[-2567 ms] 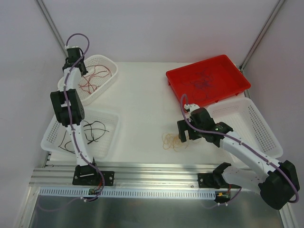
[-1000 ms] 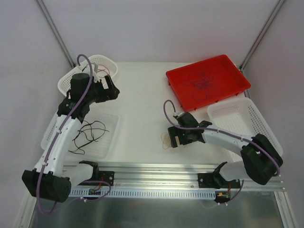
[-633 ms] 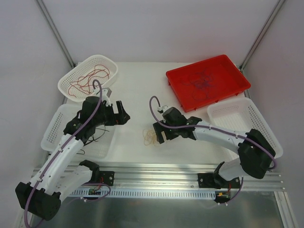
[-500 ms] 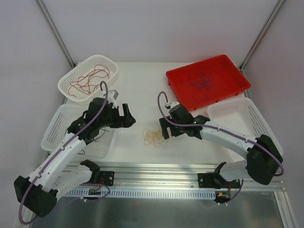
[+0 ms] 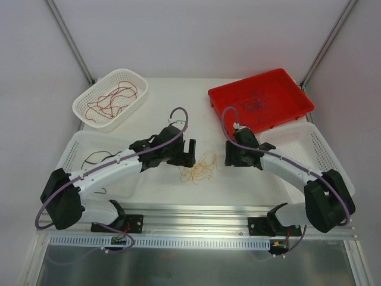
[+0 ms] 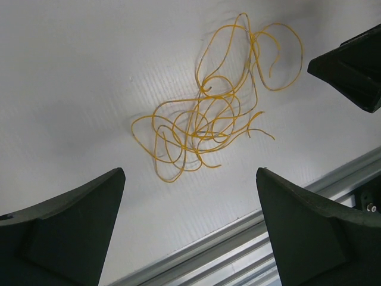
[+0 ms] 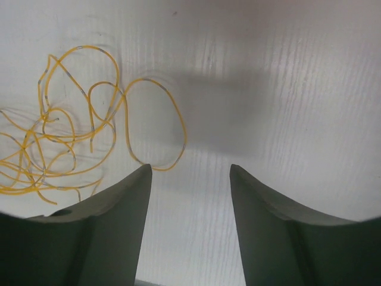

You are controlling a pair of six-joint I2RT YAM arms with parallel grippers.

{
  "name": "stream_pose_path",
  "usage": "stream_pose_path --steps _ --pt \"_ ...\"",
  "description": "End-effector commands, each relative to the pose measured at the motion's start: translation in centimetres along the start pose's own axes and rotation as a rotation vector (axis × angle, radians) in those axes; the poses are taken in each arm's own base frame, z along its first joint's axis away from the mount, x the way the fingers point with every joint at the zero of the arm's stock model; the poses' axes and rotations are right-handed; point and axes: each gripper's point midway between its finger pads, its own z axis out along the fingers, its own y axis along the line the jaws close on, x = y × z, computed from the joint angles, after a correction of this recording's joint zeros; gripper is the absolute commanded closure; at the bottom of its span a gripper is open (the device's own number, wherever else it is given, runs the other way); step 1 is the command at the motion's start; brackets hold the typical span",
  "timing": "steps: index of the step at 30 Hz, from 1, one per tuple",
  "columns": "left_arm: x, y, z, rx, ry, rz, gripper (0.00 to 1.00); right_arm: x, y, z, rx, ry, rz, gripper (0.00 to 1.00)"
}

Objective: Untangle the cables

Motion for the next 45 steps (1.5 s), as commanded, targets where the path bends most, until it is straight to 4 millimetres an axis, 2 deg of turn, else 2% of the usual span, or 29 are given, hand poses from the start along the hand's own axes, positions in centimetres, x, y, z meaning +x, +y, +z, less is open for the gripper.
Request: stream_pose_path --steps 1,5,7,13,16,17,19,25,28,31,32,34,35,37,38,39,40,41,43,44,45 --pt "-1.8 -1.5 0.8 -0.019 -0.059 0.008 0.07 -1.3 1.2 1.1 -0.052 -0.036 0.065 0.43" --pt "-0.8 -2.8 2.1 -0.013 -0.024 0.063 0.07 -0.7 0.9 2.9 -0.04 -0.005 0.08 0.54" --pt "-0.2 -3.6 2.7 -0.003 -0.007 0.1 0.07 -0.7 1.1 3.4 -0.053 -0.01 0.08 0.55" --pt "0.5 -4.4 4.2 0.0 0.02 0.175 0.07 0.0 1.1 4.5 -0.059 0.012 0.077 0.67" --pt "0.8 -4.8 4.9 0.008 0.034 0.22 0.07 0.3 1.0 4.4 -0.058 0.015 0.075 0.79" --pt "1.0 -4.9 5.1 0.011 0.038 0.244 0.07 0.2 1.1 4.3 -0.063 0.013 0.073 0.91" --pt "1.2 -5.0 5.7 0.006 0.05 0.264 0.07 0.1 1.1 4.0 -0.07 0.014 0.065 0.99" --pt "1.9 -4.7 7.8 -0.028 0.082 0.314 0.1 -0.5 1.3 2.8 -0.083 -0.008 0.065 0.99" --pt "2.4 -3.7 8.9 -0.089 0.089 0.297 0.12 -0.8 2.0 1.6 -0.124 -0.013 0.062 0.99" --pt "3.1 -2.7 9.8 -0.139 0.1 0.266 0.2 -1.4 2.1 0.2 -0.136 -0.036 0.058 0.99" --pt "3.1 -2.5 10.0 -0.155 0.098 0.256 0.25 -1.4 2.1 -0.2 -0.137 -0.036 0.052 0.99" --pt "4.0 -1.8 11.0 -0.186 0.124 0.257 0.29 -2.2 2.3 -1.6 -0.153 -0.07 0.051 0.99" --pt "4.4 -1.5 11.2 -0.199 0.131 0.254 0.37 -2.1 2.1 -2.1 -0.147 -0.07 0.042 0.99" --pt "5.2 -0.6 11.8 -0.229 0.151 0.25 0.45 -3.4 2.4 -4.1 -0.163 -0.124 0.029 0.99" --pt "5.4 -0.3 11.8 -0.239 0.154 0.245 0.49 -3.3 2.1 -4.8 -0.155 -0.12 0.019 0.99" --pt "5.5 0.0 11.9 -0.249 0.153 0.243 0.58 -3.9 1.4 -5.5 -0.119 -0.148 0.004 0.99" --pt "5.9 0.4 11.8 -0.258 0.161 0.241 0.61 -5.3 1.5 -7.2 -0.126 -0.204 -0.002 0.99" --pt "5.9 0.6 11.7 -0.262 0.16 0.235 0.63 -5.2 0.7 -8.1 -0.093 -0.206 -0.01 0.99" --pt "5.8 1.4 11.2 -0.277 0.155 0.229 0.66 -6.5 0.1 -10.1 -0.073 -0.255 -0.038 0.99" --pt "5.8 1.7 11.1 -0.281 0.152 0.225 0.66 -7.6 -0.5 -12.1 -0.056 -0.298 -0.033 0.99" --pt "5.3 2.0 10.7 -0.285 0.141 0.215 0.67 -8.2 -0.9 -13.2 -0.048 -0.321 -0.038 0.99"
